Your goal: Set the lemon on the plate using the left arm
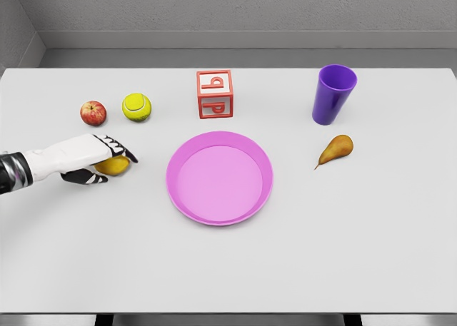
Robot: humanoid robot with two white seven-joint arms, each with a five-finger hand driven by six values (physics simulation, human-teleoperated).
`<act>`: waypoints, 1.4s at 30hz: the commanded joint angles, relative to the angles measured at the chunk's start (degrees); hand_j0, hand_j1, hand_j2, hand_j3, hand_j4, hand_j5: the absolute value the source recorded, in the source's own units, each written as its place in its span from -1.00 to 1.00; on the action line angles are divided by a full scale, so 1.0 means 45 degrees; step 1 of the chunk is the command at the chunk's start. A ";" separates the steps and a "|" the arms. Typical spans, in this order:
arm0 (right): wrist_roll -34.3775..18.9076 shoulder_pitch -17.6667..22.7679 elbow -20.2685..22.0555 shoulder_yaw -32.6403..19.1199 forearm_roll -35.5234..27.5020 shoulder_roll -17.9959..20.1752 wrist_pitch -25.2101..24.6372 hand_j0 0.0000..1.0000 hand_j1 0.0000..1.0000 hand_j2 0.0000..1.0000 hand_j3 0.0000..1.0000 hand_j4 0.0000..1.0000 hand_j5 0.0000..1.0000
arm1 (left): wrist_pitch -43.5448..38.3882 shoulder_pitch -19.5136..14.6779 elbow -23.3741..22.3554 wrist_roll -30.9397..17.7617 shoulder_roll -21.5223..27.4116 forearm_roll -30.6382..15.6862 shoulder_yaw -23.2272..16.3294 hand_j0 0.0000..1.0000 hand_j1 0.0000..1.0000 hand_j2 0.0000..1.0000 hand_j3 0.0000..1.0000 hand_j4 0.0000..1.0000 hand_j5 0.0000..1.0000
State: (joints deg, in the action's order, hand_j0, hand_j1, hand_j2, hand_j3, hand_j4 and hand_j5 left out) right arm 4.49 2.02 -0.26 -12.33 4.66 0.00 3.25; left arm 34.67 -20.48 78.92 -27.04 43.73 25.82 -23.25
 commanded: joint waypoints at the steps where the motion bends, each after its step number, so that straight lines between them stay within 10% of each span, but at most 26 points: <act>1: -0.0001 0.0000 0.0000 0.0005 -0.0001 0.0000 0.0000 1.00 1.00 1.00 1.00 1.00 1.00 | 0.0074 0.0000 -0.0018 -0.0027 0.0029 -0.0075 0.0009 0.29 0.29 0.29 0.29 0.29 0.29; 42: -0.0001 0.0000 0.0000 0.0005 -0.0001 0.0000 0.0000 1.00 1.00 1.00 1.00 1.00 1.00 | 0.0074 0.0137 0.2091 -0.0105 -0.1143 -0.0290 0.0576 0.13 0.13 0.13 0.13 0.13 0.13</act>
State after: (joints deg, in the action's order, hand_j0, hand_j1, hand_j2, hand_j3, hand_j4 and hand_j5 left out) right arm 4.48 2.02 -0.26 -12.32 4.66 0.00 3.25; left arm 35.14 -19.86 87.81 -27.50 38.81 24.91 -20.52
